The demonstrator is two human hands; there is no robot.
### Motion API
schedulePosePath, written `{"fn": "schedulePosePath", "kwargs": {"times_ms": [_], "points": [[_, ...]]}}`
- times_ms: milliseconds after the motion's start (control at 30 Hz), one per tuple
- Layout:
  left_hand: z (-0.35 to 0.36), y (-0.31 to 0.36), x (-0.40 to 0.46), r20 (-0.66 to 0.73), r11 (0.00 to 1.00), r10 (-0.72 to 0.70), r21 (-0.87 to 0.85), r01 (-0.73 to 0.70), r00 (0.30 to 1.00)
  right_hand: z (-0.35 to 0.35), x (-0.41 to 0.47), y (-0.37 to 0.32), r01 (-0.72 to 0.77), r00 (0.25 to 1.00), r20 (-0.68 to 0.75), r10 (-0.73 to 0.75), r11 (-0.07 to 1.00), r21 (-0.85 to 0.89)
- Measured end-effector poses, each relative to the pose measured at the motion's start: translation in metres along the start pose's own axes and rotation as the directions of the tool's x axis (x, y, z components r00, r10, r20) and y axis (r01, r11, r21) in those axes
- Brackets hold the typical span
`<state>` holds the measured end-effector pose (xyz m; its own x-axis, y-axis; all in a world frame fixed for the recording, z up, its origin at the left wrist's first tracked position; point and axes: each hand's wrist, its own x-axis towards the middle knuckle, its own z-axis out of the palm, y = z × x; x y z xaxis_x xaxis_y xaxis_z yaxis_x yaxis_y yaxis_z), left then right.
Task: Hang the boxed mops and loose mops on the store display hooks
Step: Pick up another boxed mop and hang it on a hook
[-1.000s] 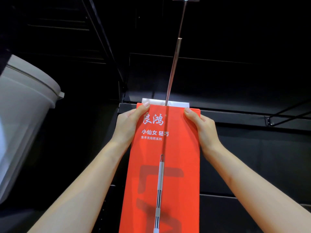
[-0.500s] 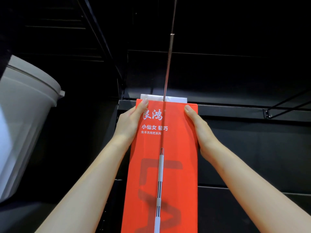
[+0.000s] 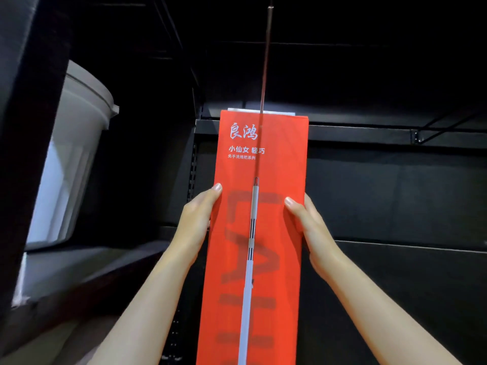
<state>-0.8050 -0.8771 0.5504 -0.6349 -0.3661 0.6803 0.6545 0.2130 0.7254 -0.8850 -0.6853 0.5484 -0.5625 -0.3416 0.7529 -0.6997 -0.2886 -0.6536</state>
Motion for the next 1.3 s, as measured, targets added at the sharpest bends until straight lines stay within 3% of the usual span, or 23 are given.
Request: {"fn": "schedulePosePath", "kwargs": {"times_ms": [300,533,800,967,1133,1300], "points": [[-0.004,-0.081,-0.085,0.018,0.995,-0.09,-0.03,0.091,0.996,0.02,-0.12,0.088,-0.326,0.945,0.003,0.327,0.944,0.047],[-0.004,-0.081,-0.087,0.084,0.99,-0.133,-0.041,0.136,0.988,0.021,-0.124,0.09,-0.333,0.943,0.013,0.333,0.942,0.049],[-0.007,-0.078,-0.088,0.059,0.987,-0.158,-0.024,0.16,0.986,0.025,-0.126,0.093,-0.329,0.944,-0.015,0.33,0.943,0.058],[-0.01,-0.076,-0.102,-0.037,0.97,-0.192,0.148,0.195,0.981,0.027,-0.137,0.084,-0.367,0.922,-0.141,0.361,0.93,-0.022],[-0.013,-0.079,-0.158,-0.186,0.889,-0.216,0.37,0.272,0.959,0.019,-0.171,0.076,-0.444,0.892,-0.239,0.384,0.845,-0.299],[-0.006,-0.09,-0.226,-0.072,0.766,-0.099,0.631,0.122,0.992,-0.005,-0.236,0.063,-0.485,0.874,-0.256,0.412,0.71,-0.511]]}}
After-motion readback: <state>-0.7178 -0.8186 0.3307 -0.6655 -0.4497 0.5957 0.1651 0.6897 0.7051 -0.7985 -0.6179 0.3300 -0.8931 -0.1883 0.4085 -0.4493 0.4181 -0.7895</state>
